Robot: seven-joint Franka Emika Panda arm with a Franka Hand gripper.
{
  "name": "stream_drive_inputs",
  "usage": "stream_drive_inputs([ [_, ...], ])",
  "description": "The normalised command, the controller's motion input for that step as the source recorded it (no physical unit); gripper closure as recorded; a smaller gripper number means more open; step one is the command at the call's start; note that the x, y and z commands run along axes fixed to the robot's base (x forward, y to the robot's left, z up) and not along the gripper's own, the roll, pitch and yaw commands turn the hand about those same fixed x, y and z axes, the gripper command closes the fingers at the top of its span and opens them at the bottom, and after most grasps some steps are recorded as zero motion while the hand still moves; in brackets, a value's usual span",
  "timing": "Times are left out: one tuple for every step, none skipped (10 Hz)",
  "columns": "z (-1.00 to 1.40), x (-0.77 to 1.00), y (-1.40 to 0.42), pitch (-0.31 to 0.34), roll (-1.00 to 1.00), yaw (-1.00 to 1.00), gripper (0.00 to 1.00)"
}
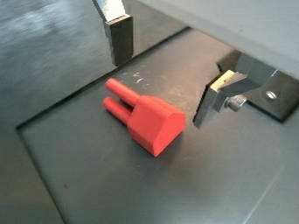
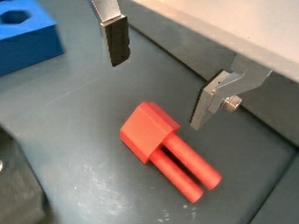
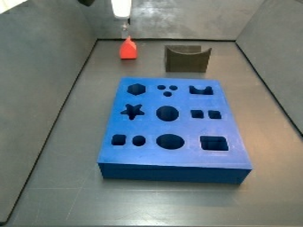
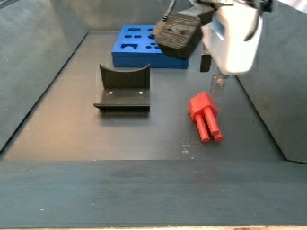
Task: Pick up the 3 prong object. Move up. Rotate the 3 prong object. Place the 3 prong object on the fixture. Regrasp the 3 prong object. Move to above the board. Insert the 3 prong object.
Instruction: Rotate the 3 prong object.
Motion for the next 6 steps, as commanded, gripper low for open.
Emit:
stream_drive_inputs([
  [-0.03,0.05,0.00,-0.012,0.00,1.00,0.00],
  [-0.03,0.05,0.00,-0.012,0.00,1.00,0.00],
  [-0.03,0.05,0.00,-0.013,0.00,1.00,0.00],
  [-0.03,0.05,0.00,-0.014,0.00,1.00,0.00],
  [-0.03,0.05,0.00,-0.014,0.00,1.00,0.00],
  [-0.03,0.05,0.01,-0.015,0.00,1.00,0.00],
])
